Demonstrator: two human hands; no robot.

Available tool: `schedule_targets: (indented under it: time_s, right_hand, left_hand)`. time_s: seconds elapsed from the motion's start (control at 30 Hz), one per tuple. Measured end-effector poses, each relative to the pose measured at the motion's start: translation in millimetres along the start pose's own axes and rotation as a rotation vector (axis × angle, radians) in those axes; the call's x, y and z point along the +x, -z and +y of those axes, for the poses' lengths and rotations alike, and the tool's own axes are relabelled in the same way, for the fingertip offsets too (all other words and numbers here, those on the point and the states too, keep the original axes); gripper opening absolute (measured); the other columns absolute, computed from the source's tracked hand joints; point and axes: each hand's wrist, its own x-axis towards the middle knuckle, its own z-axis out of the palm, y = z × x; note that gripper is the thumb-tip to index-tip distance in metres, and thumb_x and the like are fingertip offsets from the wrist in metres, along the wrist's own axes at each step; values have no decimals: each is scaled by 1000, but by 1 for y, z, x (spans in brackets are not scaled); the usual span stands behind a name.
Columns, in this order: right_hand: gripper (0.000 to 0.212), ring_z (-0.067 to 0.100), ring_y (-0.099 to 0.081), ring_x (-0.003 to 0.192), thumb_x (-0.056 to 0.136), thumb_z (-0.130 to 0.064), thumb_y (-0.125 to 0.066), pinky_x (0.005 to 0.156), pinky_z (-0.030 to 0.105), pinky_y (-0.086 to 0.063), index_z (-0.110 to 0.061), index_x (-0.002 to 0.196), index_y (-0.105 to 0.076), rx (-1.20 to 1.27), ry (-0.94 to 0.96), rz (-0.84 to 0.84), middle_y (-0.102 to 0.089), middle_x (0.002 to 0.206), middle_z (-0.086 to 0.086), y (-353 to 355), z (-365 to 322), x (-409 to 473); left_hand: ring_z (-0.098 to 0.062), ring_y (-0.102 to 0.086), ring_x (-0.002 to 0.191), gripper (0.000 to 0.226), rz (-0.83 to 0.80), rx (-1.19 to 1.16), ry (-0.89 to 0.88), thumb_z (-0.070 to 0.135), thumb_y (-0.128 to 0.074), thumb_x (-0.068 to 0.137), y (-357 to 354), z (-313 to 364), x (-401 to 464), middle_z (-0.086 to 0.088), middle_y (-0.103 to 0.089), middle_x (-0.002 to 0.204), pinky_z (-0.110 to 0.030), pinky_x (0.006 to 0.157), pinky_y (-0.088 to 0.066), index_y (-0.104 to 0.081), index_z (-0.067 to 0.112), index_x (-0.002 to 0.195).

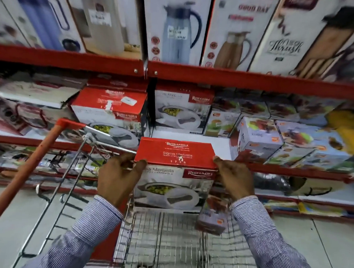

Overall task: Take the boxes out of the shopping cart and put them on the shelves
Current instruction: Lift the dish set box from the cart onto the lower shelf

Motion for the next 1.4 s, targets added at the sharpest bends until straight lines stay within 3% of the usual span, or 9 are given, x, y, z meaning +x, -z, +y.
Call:
schedule_targets:
  time_s: [0.17,0.37,0.53,0.73,0.97,1.13,1.2,1.3,1.4]
  right_hand:
    - [32,-14,-59,50,83,-44,-67,44,2,-38,-16,94,-78,24,129,105,-70,70,-7,31,-38,12]
    - [34,10,-70,74,83,-44,-67,76,35,-58,-16,99,-77,104,166,143,-77,86,-2,43,-58,32]
    - [39,-3,-63,75,82,-42,-69,72,21,-52,-14,109,-73,111,219,176,-77,100,3,40,-62,55]
    - [41,11,-68,84,83,-39,-68,81,30,-54,-14,116,-69,108,193,184,-75,106,5,26,-58,80]
    - [43,19,-71,94,85,-36,-68,89,46,-57,-12,121,-66,172,110,102,-74,110,9,8,-45,102]
    - [45,19,-70,98,84,-36,-68,90,47,-57,-12,121,-65,196,81,62,-73,112,10,-3,-38,113]
    - [47,20,-69,101,83,-35,-69,92,48,-55,-8,121,-64,213,71,52,-71,115,12,-6,-38,115]
    - [50,17,-69,100,83,-36,-69,93,40,-55,-7,123,-62,207,75,42,-70,118,12,-10,-38,118]
    - [43,-7,-63,86,87,-29,-66,76,8,-47,-14,127,-61,157,119,-10,-71,116,1,-11,-41,118]
  left_hand:
    - [-7,-61,60,45,95,-34,-81,51,-65,77,22,39,20,-2,-76,74,-18,58,-41,-78,14,99]
    - [-15,-66,71,35,104,-140,-110,35,-69,83,21,69,40,-8,-79,88,-29,76,-52,-75,14,110]
    - [-16,-66,69,39,23,-174,-48,21,-63,88,9,75,60,-9,-79,89,-25,74,-50,-66,18,126]
    - [-20,-63,59,50,-91,-131,-2,3,-56,84,-10,65,77,-15,-73,68,-22,53,-45,-62,25,129]
    - [-34,-70,93,65,-134,-162,75,-7,-42,86,-33,46,99,-19,-75,111,-34,82,-56,-53,27,140]
    - [-23,-62,61,66,-128,-200,122,-8,-44,83,-41,35,109,-12,-73,91,-25,56,-50,-53,25,140]
    - [-31,-64,65,68,-151,-232,129,-10,-45,82,-43,32,110,-15,-73,91,-36,60,-57,-49,21,142]
    - [-31,-61,61,66,-160,-258,127,-9,-49,83,-48,27,113,-15,-73,85,-41,58,-56,-45,17,144]
    - [-26,-66,82,64,-178,-327,151,2,-61,86,-53,32,116,-16,-73,108,-44,80,-59,-42,13,146]
